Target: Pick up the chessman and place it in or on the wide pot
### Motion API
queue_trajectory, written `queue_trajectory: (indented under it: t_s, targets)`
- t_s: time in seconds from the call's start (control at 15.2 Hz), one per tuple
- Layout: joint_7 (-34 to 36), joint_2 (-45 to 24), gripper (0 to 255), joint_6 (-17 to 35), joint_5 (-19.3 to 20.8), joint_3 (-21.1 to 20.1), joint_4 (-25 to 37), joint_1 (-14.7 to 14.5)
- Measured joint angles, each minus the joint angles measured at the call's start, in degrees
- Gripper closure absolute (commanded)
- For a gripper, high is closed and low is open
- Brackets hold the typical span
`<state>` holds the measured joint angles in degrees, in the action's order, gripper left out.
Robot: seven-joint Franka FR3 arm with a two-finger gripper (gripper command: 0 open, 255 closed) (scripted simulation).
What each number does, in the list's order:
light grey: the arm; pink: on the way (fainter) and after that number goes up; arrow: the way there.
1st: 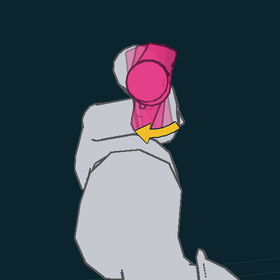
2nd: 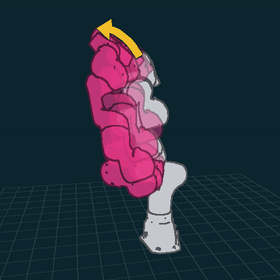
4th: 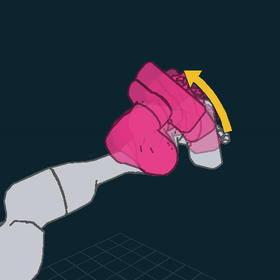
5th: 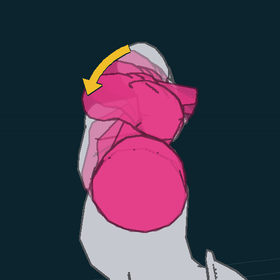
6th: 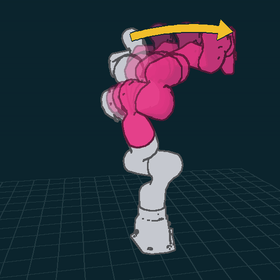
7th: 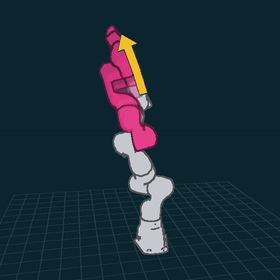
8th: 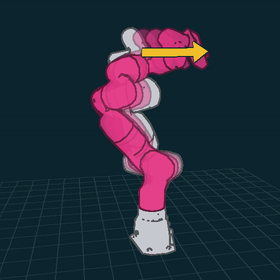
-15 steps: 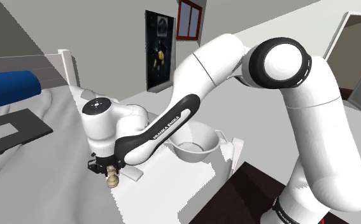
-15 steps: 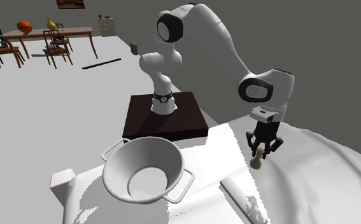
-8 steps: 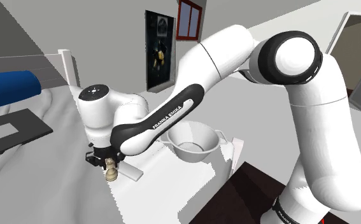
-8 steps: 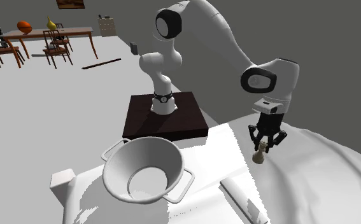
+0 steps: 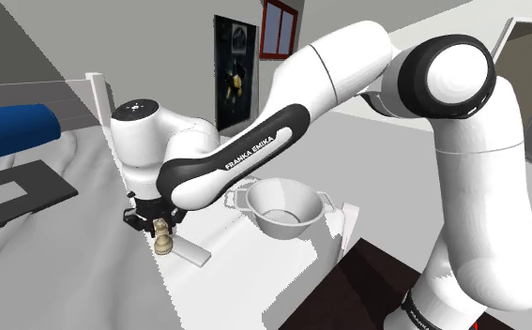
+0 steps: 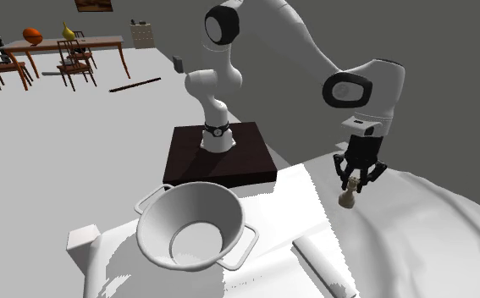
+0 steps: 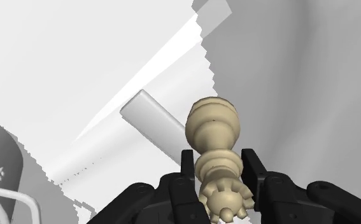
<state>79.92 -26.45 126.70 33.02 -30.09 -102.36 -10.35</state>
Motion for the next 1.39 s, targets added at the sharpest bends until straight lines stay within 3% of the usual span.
queue_trajectory:
  t_s: [0.59, 1.39]
  targets:
    - [-2.61, 3.21, 255, -4.44, -2.97, -1.48, 1.98, 0.78]
    - [-17.63, 19.62, 255, 5.93, -12.28, -0.22, -18.18, 14.24]
